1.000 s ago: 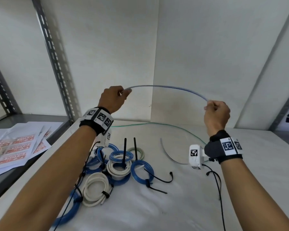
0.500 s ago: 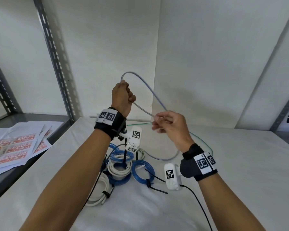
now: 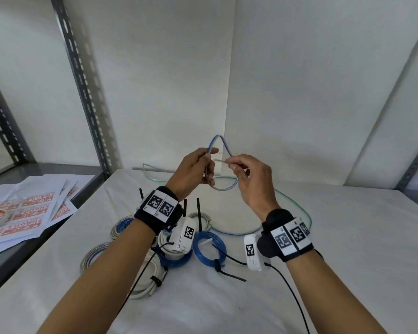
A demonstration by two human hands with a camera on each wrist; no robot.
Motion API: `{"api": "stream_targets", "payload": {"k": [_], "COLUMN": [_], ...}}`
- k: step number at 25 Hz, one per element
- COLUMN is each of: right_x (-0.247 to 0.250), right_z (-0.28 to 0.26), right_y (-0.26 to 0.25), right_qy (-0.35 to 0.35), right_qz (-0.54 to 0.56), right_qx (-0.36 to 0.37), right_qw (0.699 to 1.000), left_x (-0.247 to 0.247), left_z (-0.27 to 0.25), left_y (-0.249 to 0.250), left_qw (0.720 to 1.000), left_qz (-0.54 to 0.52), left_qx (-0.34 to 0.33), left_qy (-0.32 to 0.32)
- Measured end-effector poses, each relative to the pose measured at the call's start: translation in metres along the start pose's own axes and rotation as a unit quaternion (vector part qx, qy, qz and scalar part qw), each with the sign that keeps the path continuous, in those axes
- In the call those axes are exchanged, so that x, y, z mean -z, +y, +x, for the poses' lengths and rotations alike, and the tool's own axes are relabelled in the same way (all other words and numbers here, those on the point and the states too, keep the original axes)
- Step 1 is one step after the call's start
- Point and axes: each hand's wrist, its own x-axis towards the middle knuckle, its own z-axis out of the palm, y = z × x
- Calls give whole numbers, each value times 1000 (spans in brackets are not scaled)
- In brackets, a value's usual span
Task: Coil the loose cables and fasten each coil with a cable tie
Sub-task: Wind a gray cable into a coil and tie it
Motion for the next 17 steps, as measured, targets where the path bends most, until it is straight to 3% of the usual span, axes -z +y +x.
{"api": "stream_targets", "payload": {"k": [3,7,9,11,14,17], "right_x": [-3,1,-1,-5,-1,2], "right_z": [0,-6,-10,-8,1,4], "right_y": [2,-1,0,2,4,4], "right_qy": [-61,-54,-85,-93,-48,-93], "right_qz": [-41,-16,-42,-140,-260,-208], "right_qx": [43,41,66,108,167,158], "right_qw": [996,998,993,980,950,961], "left_x": [1,15,19,20,27,35], "left_z": [-3,-6,-6,-5,-7,-10], "left_y": [5,16,24,28,28,24], "left_qw": [995,977,951,920,911,916], "left_qz": [81,150,247,335,347,330], "left_qx": [-5,27,35,41,57,59], "left_qy": [-52,-149,-181,-199,-215,-219]}}
